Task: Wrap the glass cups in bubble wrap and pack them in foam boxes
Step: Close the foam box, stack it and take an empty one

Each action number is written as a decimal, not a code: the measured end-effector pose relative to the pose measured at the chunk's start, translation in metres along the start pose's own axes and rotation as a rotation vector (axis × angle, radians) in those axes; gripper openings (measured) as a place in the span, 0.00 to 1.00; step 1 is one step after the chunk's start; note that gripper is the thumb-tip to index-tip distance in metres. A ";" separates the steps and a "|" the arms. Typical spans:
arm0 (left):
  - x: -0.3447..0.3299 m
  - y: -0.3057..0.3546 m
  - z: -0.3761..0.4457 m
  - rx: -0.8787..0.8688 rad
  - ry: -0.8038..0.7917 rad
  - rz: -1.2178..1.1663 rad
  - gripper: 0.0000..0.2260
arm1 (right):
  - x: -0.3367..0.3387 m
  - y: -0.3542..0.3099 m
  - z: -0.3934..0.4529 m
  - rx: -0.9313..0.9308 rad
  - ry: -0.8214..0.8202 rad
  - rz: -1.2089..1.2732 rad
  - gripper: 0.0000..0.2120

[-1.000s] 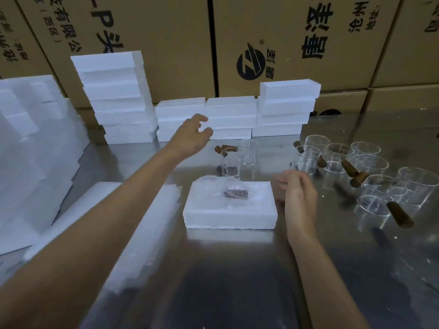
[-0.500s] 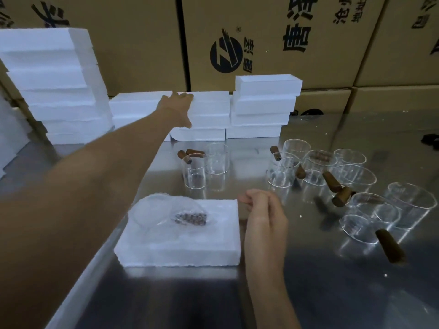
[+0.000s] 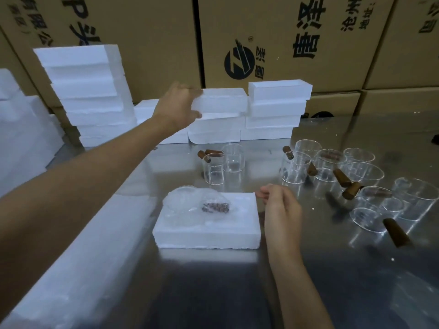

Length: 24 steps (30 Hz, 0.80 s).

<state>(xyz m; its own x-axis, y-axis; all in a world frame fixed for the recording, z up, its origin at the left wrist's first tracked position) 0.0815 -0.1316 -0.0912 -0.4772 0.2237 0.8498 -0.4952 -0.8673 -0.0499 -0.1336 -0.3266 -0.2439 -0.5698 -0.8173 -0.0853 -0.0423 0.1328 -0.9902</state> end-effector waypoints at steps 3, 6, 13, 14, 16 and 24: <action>0.034 0.014 -0.047 -0.050 0.066 -0.054 0.28 | 0.000 -0.003 -0.001 -0.004 0.011 -0.014 0.11; 0.062 0.033 -0.103 -0.089 0.098 -0.101 0.27 | 0.000 -0.004 -0.004 -0.006 0.020 -0.039 0.10; 0.082 0.076 -0.203 -0.125 0.026 -0.222 0.27 | 0.001 -0.006 -0.006 -0.077 0.035 -0.018 0.12; 0.082 0.079 -0.210 -0.127 0.009 -0.220 0.27 | 0.002 -0.006 -0.006 -0.094 0.034 -0.003 0.12; 0.079 0.082 -0.219 -0.129 -0.024 -0.199 0.27 | 0.003 -0.006 -0.005 -0.118 0.029 0.041 0.12; 0.059 0.090 -0.235 -0.126 -0.099 -0.197 0.26 | 0.006 -0.006 -0.008 -0.152 -0.031 0.091 0.12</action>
<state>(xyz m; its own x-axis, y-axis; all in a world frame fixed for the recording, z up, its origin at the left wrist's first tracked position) -0.1614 -0.0925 -0.1689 -0.2925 0.3332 0.8964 -0.6613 -0.7475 0.0621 -0.1429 -0.3278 -0.2379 -0.5512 -0.8149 -0.1793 -0.1169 0.2882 -0.9504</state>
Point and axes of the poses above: each hand's wrist, its own z-axis towards the middle knuckle, its own x-axis out of the back of the hand, y = z × x, the point moved 5 cm from there along z, towards the middle knuckle, and after that the axes turned 9 degrees about -x, right-handed, at the moved point
